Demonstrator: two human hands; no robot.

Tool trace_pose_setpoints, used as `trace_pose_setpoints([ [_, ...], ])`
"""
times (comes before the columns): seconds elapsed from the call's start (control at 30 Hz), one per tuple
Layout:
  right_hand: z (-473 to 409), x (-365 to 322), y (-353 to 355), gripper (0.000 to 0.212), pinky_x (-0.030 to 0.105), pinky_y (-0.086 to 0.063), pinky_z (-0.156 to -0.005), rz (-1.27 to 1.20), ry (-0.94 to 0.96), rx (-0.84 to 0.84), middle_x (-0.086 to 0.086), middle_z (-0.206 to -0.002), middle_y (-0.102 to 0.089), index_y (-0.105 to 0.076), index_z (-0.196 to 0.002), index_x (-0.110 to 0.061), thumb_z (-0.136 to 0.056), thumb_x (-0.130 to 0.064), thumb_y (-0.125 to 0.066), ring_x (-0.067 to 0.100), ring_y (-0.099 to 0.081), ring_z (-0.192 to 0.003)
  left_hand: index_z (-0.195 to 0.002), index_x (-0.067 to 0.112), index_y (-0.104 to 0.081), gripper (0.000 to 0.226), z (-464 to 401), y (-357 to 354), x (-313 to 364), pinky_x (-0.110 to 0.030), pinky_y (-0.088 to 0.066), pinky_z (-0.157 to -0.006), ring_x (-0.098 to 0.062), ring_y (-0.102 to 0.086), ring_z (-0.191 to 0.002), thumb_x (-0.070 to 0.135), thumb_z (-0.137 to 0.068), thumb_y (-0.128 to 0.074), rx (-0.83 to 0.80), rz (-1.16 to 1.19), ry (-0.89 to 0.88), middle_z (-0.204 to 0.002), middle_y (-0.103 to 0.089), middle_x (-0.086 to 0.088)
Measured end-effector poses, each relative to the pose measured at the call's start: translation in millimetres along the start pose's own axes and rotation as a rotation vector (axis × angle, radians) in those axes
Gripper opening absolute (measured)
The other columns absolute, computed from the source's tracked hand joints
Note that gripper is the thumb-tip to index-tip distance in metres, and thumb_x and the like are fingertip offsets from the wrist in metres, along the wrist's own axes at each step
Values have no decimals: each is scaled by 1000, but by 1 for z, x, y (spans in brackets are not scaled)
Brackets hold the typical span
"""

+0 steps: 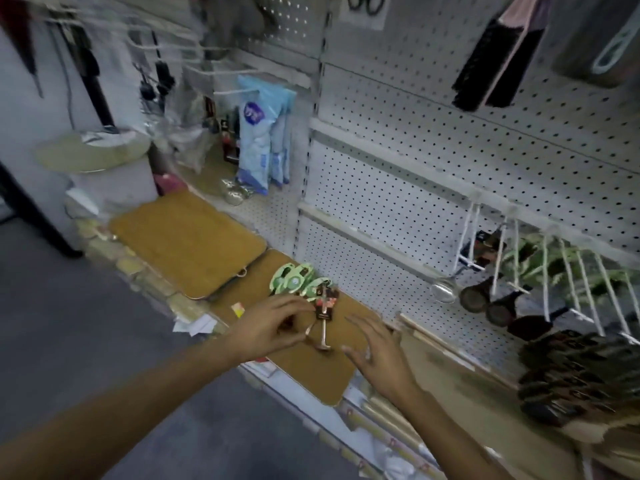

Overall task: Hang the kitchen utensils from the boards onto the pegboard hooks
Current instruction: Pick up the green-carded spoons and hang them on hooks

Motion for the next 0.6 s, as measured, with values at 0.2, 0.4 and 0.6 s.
trace_pose_setpoints([
  [0.2, -51, -25, -97, 50, 24, -38, -103, -100, -95, -165, -3, -139, -53, -51, -137, -24, -92, -46, -57, 16, -49, -127, -135, 34, -55, 48, 53, -16, -115, -11, -36, -103, -1, -48, -126, 51, -91, -61, -30, 55, 202, -138, -53, 16],
  [0.4, -131, -11, -191, 48, 35, -47, -99, -154, -175, -303, 1, -132, -58, -51, -136, -20, -92, -31, -63, 20, -56, -119, -136, 34, -54, 44, 52, -62, -231, -30, -48, -101, -9, -54, -123, 35, -93, -64, -50, 132, 427, -138, -56, 12],
  [0.6, -248, 37, -300, 37, 40, -53, -91, -292, -374, -333, 2, -110, -70, -62, -121, -18, -86, -33, -65, 18, -65, -101, -134, 25, -55, 42, 5, -123, -358, -31, -51, -94, -18, -59, -117, 19, -93, -62, -26, 193, 612, -132, -60, 2],
])
Point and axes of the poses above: each hand's wrist, its own z-axis away from the middle knuckle, its own y-axis out of the back of the hand, x = y × z, the point moved 8 cm from there along -z, towards the middle knuckle
